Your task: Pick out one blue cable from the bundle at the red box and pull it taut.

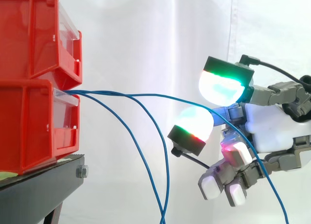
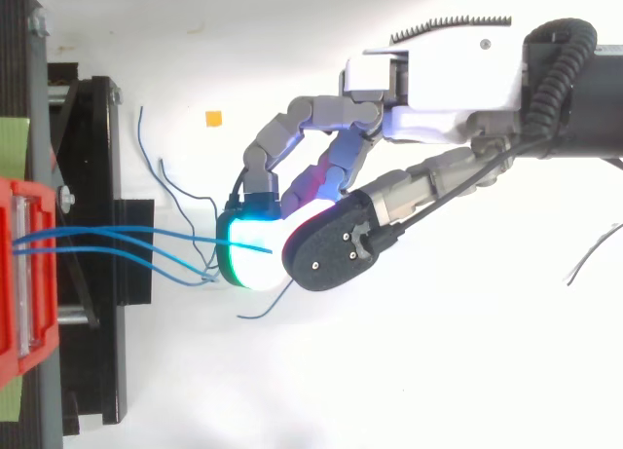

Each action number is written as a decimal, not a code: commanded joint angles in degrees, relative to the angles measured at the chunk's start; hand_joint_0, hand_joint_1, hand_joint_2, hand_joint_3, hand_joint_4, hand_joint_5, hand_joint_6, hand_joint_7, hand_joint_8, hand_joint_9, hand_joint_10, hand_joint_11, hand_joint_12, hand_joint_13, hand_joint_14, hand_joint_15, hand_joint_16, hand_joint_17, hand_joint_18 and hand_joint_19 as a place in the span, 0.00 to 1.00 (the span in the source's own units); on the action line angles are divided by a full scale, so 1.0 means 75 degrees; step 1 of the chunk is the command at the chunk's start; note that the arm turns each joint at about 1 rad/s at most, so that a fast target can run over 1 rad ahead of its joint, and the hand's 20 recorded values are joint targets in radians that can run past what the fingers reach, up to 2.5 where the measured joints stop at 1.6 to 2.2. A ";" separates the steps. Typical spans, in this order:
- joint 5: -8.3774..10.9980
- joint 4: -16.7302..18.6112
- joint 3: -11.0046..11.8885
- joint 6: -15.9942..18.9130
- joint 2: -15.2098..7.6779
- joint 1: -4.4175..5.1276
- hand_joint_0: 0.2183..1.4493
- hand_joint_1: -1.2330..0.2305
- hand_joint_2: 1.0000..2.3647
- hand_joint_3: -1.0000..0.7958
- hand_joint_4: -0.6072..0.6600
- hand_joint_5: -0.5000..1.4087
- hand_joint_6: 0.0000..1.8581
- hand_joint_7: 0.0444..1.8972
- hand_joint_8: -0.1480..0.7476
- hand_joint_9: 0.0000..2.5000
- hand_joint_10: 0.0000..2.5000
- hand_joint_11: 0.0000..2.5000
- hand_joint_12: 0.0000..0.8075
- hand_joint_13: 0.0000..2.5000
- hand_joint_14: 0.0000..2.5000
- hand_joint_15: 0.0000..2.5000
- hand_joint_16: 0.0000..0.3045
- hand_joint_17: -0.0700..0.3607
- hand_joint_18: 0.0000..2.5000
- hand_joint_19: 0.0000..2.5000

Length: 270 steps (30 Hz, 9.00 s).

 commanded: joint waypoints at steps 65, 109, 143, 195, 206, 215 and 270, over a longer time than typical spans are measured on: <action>-0.0199 0.0087 -0.0010 -0.0007 0.0000 0.0026 0.30 0.38 0.01 0.33 0.36 0.26 0.44 0.46 0.43 0.56 0.01 0.19 0.37 0.36 0.01 0.15 0.14 0.38 0.33 0.24; -0.0328 0.0181 -0.0010 -0.0007 0.0000 0.0014 0.29 0.35 0.02 0.48 0.36 0.24 0.47 0.44 0.47 0.52 0.01 0.22 0.41 0.38 0.01 0.17 0.15 0.40 0.35 0.24; -0.0492 0.0216 -0.0010 -0.0019 0.0000 0.0002 0.27 0.45 0.00 0.30 0.43 0.24 0.46 0.44 0.47 0.55 0.01 0.22 0.41 0.38 0.01 0.17 0.15 0.40 0.34 0.24; -0.0703 0.0333 -0.0010 -0.0007 0.0000 -0.0056 0.32 0.23 0.02 0.49 0.40 0.27 0.46 0.43 0.44 0.58 0.01 0.21 0.40 0.44 0.01 0.19 0.14 0.39 0.40 0.23; -0.0762 0.0333 -0.0010 -0.0019 0.0000 -0.0068 0.30 0.22 0.01 0.52 0.29 0.27 0.45 0.46 0.43 0.58 0.01 0.17 0.41 0.46 0.01 0.17 0.16 0.41 0.43 0.21; -0.0773 0.0333 -0.0010 -0.0019 0.0000 -0.0080 0.27 0.39 0.01 0.40 0.35 0.26 0.41 0.50 0.43 0.54 0.01 0.18 0.40 0.40 0.01 0.17 0.15 0.39 0.35 0.24; -0.0867 0.0369 -0.0010 -0.0042 0.0000 -0.0115 0.30 0.25 0.01 0.39 0.25 0.30 0.34 0.65 0.35 0.64 0.01 0.17 0.32 0.44 0.01 0.17 0.12 0.35 0.37 0.23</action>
